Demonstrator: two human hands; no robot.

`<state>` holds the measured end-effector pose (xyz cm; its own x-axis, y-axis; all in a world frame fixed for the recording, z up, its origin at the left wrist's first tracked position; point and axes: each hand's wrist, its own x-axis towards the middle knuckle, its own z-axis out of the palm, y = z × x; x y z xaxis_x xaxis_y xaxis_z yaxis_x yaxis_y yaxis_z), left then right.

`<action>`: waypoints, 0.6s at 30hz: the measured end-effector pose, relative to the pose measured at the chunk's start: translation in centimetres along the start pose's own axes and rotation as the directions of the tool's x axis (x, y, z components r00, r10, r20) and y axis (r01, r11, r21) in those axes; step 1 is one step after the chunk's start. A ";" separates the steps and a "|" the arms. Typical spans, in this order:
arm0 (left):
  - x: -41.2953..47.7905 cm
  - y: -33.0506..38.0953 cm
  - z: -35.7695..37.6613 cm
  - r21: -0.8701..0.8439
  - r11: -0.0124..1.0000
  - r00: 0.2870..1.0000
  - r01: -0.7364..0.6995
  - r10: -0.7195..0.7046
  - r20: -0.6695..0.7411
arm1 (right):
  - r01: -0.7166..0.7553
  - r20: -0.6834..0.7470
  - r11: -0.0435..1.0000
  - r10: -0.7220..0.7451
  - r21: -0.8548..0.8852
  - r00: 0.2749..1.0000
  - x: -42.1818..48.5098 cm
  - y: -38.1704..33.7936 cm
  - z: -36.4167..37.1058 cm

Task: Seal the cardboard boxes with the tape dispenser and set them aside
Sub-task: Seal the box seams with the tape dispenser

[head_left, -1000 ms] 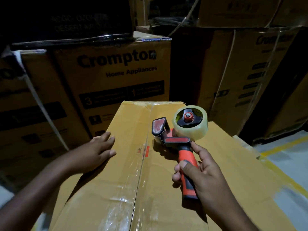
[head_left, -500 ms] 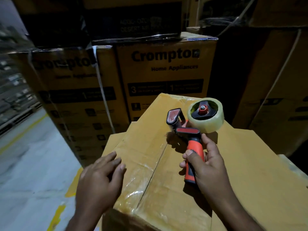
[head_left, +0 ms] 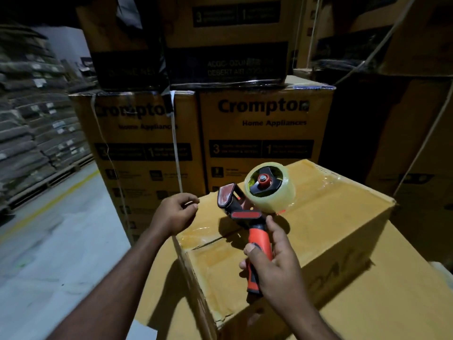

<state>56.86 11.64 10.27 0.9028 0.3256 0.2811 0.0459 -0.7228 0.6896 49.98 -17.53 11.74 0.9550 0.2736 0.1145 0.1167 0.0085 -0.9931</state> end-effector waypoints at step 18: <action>3.5 10.7 0.0 -0.460 0.629 0.682 0.627 -0.157 0.714 | 0.107 -0.129 0.922 -0.166 -0.372 0.978 1.7 -0.6 -0.1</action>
<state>60.54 5.03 18.66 0.9140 -0.0998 -0.3932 0.3978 0.0305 0.9170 51.54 -17.13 12.50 0.9495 0.1422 0.2797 0.3115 -0.3208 -0.8944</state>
